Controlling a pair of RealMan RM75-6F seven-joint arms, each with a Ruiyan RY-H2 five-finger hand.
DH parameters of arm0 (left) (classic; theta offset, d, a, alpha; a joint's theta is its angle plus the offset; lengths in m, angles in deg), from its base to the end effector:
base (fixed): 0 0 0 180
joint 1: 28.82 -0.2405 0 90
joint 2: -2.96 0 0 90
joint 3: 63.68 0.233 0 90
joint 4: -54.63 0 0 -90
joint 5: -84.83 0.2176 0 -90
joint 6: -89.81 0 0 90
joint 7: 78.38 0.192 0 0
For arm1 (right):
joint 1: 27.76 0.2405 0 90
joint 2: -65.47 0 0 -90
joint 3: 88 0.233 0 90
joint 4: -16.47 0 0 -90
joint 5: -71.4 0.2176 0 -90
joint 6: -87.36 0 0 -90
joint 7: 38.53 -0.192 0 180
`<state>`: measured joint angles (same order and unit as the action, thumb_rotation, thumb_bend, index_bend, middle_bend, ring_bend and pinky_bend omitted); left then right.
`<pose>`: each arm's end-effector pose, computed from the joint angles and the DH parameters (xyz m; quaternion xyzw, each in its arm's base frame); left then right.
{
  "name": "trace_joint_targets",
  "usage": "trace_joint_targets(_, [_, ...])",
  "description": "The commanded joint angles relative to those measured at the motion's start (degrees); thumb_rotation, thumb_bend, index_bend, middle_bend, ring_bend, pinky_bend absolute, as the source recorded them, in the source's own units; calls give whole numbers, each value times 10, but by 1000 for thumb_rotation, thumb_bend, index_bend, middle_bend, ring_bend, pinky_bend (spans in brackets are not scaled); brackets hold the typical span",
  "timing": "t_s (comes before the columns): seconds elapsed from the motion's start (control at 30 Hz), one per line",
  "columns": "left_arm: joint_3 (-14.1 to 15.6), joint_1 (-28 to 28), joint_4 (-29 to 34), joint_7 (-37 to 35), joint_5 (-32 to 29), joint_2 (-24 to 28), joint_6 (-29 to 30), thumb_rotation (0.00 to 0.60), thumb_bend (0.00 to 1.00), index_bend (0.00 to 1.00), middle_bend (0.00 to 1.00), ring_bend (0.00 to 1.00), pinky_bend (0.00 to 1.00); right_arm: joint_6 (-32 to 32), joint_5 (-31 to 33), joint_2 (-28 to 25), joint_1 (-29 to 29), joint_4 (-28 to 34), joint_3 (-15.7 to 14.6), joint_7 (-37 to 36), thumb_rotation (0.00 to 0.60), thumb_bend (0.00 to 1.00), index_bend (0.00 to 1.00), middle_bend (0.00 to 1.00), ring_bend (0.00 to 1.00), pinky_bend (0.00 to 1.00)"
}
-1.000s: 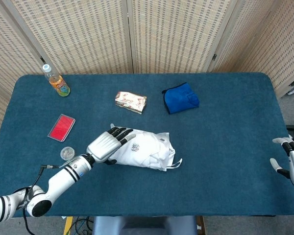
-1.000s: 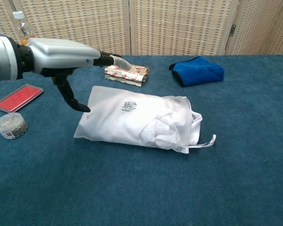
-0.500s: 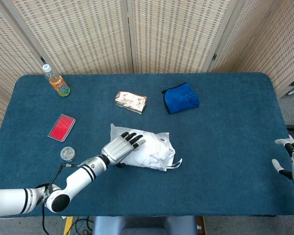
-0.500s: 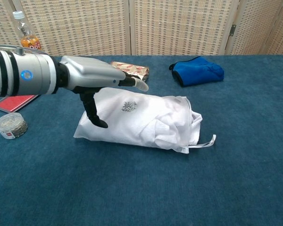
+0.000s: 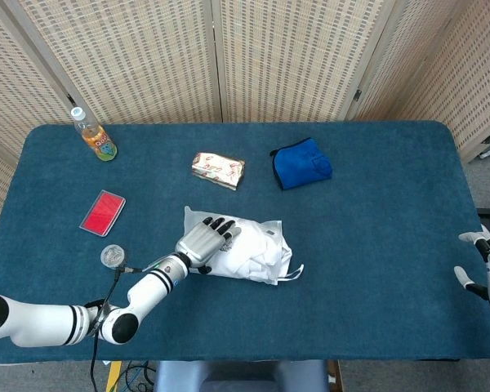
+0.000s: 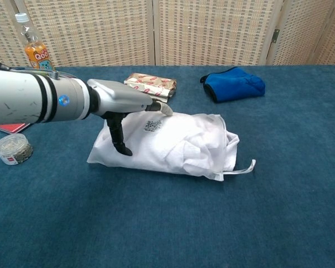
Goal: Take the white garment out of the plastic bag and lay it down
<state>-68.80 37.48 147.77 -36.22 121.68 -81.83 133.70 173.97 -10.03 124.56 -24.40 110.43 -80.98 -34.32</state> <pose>-0.0386 0.3659 -0.0817 -0.8678 -0.2776 -0.2297 0.3422 -0.3031 -0.2344 0.1904 0.5684 -0.3429 0.3608 0.6551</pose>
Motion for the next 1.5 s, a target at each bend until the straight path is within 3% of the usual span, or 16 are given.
trace_joint_targets(0.03, [0,3,-12,-26,-7,-12,-8,600,222,39,25,144,182,-1,1,0,1,1,0,1,600,196,355,365,306,305])
trace_joint_targets(0.07, [-2,1,-15,-35,-5,-15,-5,600,222,76,50,168,202,-2,1,0,1,1,0,1,600,196,355,365,306,305])
trace_joint_targets(0.13, [-6,-7,-25,-57,7,-26,3,600,223,248,203,283,292,-3,1,1,2,1,1,1,600,195,355,365,307,305])
trace_joint_targets(0.27, [-9,-26,-49,-100,52,-41,16,600,227,430,421,478,496,-10,1,2,6,2,-1,4,600,197,355,366,306,305])
trace_joint_targets(0.4, [-8,-48,-65,-151,106,-39,14,600,259,533,516,551,585,-24,1,0,12,9,-4,11,600,201,355,365,307,305])
trace_joint_targets(0.73, [-27,-110,-79,-380,305,0,27,600,296,559,552,573,607,-47,-49,4,47,15,-6,-4,600,259,355,376,307,305])
trace_joint_targets(0.93, [-40,-123,-66,-517,385,31,33,600,296,559,553,572,607,-69,-87,10,80,22,-5,-10,600,279,361,395,307,305])
trace_joint_targets(1.27, [-41,-132,-83,-676,473,40,71,600,298,613,622,627,648,-92,-122,24,118,24,-7,-10,600,289,393,407,308,305])
trace_joint_targets(1.5, [-50,-128,-55,-801,518,63,99,600,299,609,622,625,649,-84,-156,34,140,21,-4,-13,600,289,413,407,308,305])
